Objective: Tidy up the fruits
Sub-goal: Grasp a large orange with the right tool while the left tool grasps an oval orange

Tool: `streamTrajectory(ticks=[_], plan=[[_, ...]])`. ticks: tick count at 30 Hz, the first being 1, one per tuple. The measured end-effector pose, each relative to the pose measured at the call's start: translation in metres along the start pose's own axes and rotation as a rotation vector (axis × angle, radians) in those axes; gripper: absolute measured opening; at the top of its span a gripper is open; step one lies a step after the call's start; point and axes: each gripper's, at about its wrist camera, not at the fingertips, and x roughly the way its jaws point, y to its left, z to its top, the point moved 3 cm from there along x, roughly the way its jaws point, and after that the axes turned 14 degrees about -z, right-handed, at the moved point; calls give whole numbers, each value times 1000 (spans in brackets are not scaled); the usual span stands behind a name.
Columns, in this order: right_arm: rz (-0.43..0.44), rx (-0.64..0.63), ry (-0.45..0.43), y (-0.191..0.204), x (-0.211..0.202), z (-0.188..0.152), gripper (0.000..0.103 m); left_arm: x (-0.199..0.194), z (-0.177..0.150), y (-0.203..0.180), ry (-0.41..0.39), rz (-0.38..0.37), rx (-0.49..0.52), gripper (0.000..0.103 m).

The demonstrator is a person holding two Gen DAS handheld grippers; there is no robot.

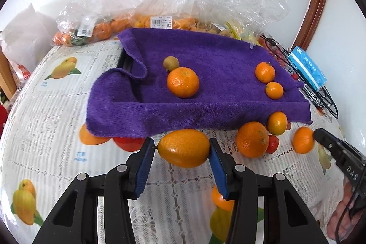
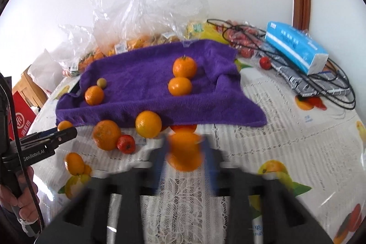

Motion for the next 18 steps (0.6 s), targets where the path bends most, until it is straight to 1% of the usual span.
streamTrajectory(ticks=[2, 4, 6, 7, 10, 12, 15, 17, 18], plan=[[1, 3, -2, 1, -4, 3, 14, -2, -1, 0, -2, -1, -4, 46], [11, -21, 7, 5, 0, 0, 14, -4, -2, 0, 3, -1, -11, 46], [-20, -38, 48, 7, 12, -7, 14, -6, -4, 0, 3, -6, -15, 46], [-16, -43, 63, 8, 16, -10, 14, -8, -6, 1, 0, -7, -15, 46], [-21, -56, 75, 8, 23, -18, 14, -10, -8, 2, 2, -3, -22, 46], [-27, -60, 81, 8, 26, -20, 17, -10, -7, 4, 5, -6, -30, 46], [-9, -44, 78, 8, 25, -19, 27, -9, -6, 3, 4, -7, -32, 46], [20, -34, 60, 10, 23, -16, 42, -10, -5, 2, 1, -10, -28, 46], [23, -36, 45, 12, 21, -13, 45, -10, -4, 1, 0, -13, -26, 46]])
